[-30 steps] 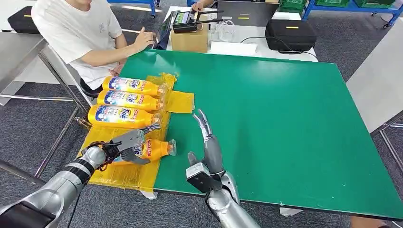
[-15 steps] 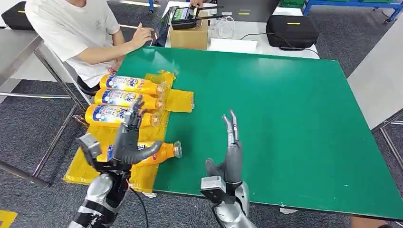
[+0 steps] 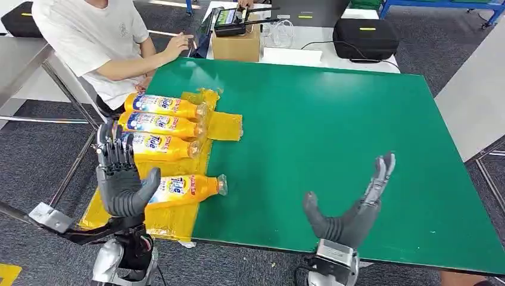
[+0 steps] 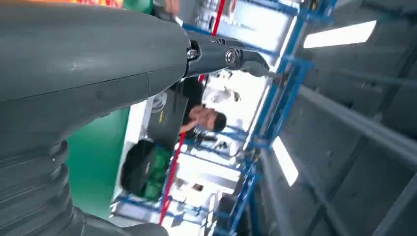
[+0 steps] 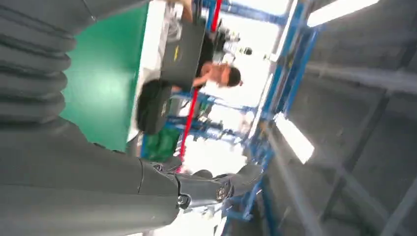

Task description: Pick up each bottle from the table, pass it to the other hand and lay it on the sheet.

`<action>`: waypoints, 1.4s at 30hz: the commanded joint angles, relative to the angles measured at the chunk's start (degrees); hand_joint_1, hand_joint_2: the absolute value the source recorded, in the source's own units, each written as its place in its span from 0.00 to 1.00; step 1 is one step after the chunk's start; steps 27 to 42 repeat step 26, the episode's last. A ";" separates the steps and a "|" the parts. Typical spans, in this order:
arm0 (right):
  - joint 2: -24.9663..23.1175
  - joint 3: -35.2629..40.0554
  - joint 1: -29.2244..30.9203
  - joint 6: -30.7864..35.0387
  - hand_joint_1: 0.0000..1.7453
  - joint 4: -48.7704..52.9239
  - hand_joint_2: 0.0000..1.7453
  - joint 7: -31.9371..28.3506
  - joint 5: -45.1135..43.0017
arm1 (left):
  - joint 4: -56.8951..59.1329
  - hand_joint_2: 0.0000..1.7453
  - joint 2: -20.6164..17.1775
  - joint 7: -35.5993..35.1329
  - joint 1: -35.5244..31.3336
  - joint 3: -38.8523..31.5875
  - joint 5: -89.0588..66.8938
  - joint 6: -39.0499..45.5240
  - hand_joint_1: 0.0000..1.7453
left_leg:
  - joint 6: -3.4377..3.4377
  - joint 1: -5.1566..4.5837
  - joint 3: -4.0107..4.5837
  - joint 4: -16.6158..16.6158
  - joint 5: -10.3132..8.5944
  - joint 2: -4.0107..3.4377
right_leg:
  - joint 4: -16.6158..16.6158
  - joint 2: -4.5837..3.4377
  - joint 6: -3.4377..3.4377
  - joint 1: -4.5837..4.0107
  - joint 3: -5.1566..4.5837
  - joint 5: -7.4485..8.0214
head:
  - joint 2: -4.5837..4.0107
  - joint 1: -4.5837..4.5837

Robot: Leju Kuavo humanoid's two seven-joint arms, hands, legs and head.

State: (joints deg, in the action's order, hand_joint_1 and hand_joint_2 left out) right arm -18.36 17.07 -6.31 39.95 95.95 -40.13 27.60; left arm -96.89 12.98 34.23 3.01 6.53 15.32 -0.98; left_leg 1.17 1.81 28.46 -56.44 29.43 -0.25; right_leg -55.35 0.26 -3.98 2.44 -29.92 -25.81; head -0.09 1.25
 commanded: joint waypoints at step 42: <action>2.44 -1.30 -5.39 0.05 0.00 -4.29 1.00 0.13 -8.17 | 5.73 1.00 2.04 5.77 4.54 -5.30 -3.57 4.71 0.00 | -0.17 0.05 -0.36 0.31 0.01 -0.06 | 0.31 -0.05 0.33 -0.12 0.33 0.02 | 0.00 0.00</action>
